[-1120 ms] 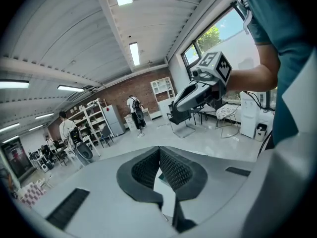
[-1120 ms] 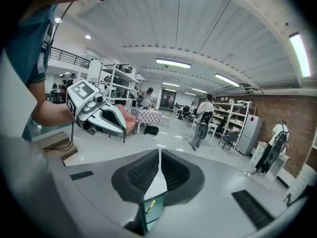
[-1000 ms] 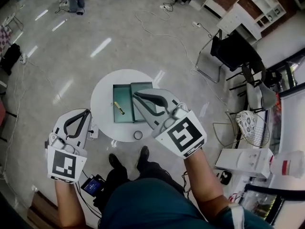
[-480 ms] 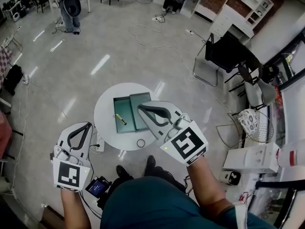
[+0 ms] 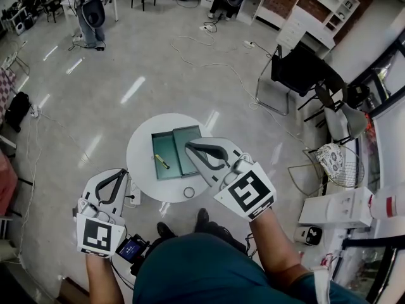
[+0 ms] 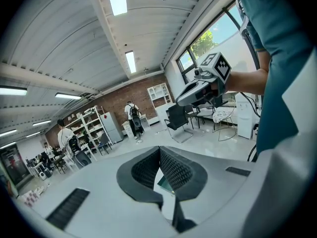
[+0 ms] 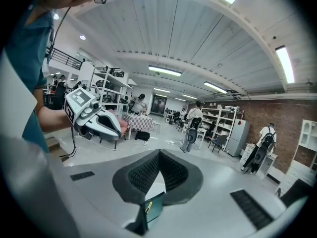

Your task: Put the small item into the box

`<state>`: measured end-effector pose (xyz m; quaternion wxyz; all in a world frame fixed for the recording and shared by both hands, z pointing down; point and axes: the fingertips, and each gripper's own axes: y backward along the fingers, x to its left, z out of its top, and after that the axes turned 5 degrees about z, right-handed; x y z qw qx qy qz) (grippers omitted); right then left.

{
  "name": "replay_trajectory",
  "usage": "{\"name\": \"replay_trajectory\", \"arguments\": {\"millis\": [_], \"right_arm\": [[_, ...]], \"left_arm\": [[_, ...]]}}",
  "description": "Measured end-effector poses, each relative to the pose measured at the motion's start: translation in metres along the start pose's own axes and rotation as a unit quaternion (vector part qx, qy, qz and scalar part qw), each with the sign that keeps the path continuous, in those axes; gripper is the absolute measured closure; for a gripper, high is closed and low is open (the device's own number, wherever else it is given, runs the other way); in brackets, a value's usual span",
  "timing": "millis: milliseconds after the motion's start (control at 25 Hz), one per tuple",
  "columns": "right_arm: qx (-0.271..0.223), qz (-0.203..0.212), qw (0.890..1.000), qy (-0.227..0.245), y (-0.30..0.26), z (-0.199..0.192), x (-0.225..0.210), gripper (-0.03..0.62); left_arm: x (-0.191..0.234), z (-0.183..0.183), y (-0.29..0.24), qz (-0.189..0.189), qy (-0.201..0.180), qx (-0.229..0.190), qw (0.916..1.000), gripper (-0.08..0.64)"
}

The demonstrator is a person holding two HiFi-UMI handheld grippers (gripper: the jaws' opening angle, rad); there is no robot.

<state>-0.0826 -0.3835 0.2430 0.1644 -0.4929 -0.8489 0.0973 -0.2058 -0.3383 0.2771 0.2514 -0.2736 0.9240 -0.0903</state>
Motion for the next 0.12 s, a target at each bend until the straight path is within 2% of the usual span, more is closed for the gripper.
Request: {"name": "replay_trajectory", "arguments": {"millis": [120], "right_arm": [[0.001, -0.002, 1.0, -0.006, -0.0051, -0.0013, -0.0029, 0.555]], "left_arm": [[0.0018, -0.005, -0.0034, -0.002, 0.001, 0.002, 1.0, 0.541]]}}
